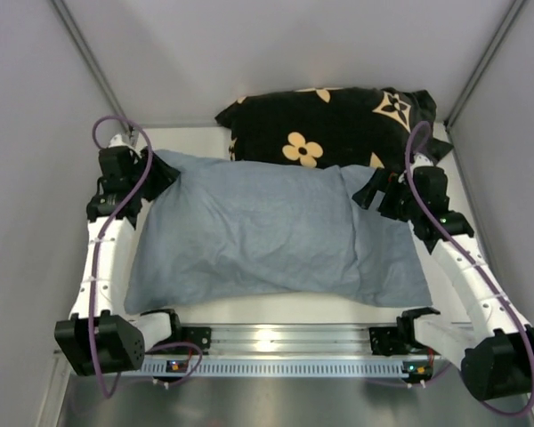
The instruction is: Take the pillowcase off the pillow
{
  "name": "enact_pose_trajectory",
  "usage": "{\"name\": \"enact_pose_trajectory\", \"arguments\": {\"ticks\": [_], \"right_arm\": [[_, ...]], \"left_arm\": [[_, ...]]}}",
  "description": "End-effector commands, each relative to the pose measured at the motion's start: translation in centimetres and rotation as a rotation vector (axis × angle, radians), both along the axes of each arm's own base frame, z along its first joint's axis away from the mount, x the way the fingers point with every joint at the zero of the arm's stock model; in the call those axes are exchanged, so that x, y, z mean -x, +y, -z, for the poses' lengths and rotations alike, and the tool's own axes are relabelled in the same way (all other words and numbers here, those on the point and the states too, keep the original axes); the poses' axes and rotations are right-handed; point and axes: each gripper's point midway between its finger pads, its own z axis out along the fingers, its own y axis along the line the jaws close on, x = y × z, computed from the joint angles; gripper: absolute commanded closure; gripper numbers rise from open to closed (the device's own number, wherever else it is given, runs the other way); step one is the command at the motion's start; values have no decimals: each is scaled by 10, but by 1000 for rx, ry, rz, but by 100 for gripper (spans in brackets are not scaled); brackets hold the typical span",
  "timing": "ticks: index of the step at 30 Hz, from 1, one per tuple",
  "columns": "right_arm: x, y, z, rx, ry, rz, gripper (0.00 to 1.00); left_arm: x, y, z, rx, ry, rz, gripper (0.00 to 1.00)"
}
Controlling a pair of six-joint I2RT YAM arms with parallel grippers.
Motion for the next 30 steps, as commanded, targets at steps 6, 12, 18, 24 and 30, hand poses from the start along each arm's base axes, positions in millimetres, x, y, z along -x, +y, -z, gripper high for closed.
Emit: {"name": "enact_pose_trajectory", "arguments": {"ticks": [6,12,18,24,30], "right_arm": [[-2,18,0,31,-2,-70,1],[8,27,16,85,43,-107,1],[22,38,18,107,28,-135,1],[23,12,48,211,118,5,16],[31,-16,72,262,171,148,87]], "left_arm": [[-7,16,-19,-73,21,-49,1],[-8,-79,-96,-226,-111,163,1],[19,-211,-56,-254,-42,456,1],[47,-289,-23,-294,4,598,2],[68,-317,-28,-298,-23,653,3]]}}
